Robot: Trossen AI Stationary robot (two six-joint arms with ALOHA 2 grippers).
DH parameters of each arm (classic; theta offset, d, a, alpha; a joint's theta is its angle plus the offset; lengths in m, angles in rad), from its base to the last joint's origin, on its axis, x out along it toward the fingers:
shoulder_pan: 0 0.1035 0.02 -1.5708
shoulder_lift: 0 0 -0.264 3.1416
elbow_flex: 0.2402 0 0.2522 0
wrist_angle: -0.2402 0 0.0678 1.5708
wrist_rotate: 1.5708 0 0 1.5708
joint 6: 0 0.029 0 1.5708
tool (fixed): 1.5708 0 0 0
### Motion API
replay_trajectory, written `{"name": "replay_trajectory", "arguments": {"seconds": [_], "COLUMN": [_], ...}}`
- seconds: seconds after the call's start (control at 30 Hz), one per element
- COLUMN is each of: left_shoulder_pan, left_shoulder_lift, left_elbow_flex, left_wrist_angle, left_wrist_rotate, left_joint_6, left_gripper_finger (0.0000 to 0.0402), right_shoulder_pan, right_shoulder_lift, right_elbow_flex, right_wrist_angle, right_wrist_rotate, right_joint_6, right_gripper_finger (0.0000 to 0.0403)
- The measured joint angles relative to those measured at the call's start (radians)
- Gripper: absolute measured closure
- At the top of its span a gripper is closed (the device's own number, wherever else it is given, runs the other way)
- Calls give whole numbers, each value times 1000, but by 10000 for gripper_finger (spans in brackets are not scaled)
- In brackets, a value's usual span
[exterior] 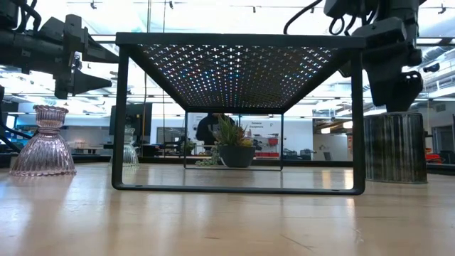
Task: Pick & Place candle stick holders
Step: Put the right scented candle can on the shelf aligned with the other scented candle can
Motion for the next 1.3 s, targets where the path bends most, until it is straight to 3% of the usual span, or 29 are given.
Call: {"name": "replay_trajectory", "arguments": {"seconds": [0.77, 1.3], "left_shoulder_pan": [0, 0], "left_shoulder_lift": [0, 0], "left_elbow_flex": [0, 0], "left_wrist_angle": [-1, 0], "left_wrist_rotate": [0, 0], "left_joint_6": [0, 0], "left_gripper_finger": [23, 23], "right_shoulder_pan": [0, 0], "right_shoulder_lift": [71, 123], "right_elbow_flex": [0, 0], "right_wrist_angle": [14, 56], "right_wrist_rotate": [-20, 36], "right_joint_6": [20, 8], "right_gripper_finger": [3, 3]}}
